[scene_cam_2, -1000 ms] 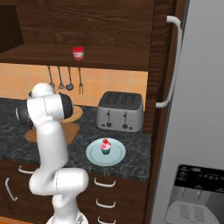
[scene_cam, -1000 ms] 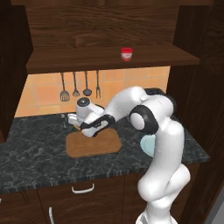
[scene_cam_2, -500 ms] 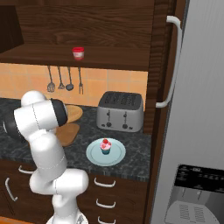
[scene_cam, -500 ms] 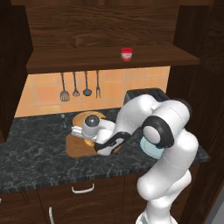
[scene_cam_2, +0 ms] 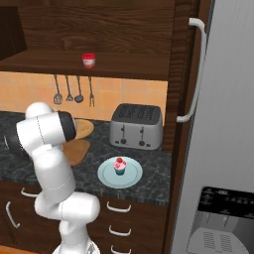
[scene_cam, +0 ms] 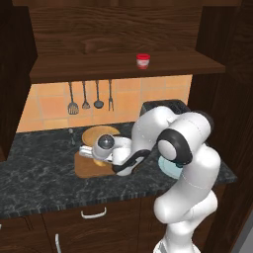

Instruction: From the different types of pastries on the counter, select a croissant and place it on the cutting board. Then retrieve a jar of jam from the cabinet and place it alongside the croissant on the cutting board.

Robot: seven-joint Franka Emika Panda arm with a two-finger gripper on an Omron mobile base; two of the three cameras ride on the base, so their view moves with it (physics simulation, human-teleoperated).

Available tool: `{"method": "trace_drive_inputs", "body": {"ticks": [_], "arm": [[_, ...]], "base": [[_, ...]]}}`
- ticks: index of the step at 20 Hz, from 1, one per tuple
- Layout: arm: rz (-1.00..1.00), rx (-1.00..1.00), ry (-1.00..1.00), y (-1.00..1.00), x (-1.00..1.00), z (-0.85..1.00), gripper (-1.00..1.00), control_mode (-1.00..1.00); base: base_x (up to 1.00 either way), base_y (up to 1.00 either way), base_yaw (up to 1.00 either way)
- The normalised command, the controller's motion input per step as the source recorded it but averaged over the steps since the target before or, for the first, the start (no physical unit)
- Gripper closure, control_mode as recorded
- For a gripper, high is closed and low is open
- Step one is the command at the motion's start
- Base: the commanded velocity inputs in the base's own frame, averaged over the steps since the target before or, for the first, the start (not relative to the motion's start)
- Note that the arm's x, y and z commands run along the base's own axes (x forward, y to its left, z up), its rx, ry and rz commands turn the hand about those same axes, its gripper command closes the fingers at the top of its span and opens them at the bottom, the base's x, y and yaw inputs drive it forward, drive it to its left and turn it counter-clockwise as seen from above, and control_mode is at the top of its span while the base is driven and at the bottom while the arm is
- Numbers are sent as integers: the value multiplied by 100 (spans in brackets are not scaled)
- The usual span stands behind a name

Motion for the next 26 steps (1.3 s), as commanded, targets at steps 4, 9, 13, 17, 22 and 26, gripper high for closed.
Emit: {"method": "trace_drive_inputs", "body": {"ticks": [4, 9, 13, 17, 22, 26], "arm": [[7, 0, -6, 2, -2, 20, -100, -100], [6, 0, -13, 3, -1, 56, -100, -100], [3, -3, -24, 1, -26, 80, -100, -100], [4, -3, -35, -2, -50, 100, -100, -100], [1, 0, -6, -27, -74, 98, -100, -100], [0, 0, 0, -27, -78, 100, -100, -100]], "base": [[0, 0, 0], [0, 0, 0], [0, 0, 0], [0, 0, 0], [0, 0, 0], [0, 0, 0]]}}
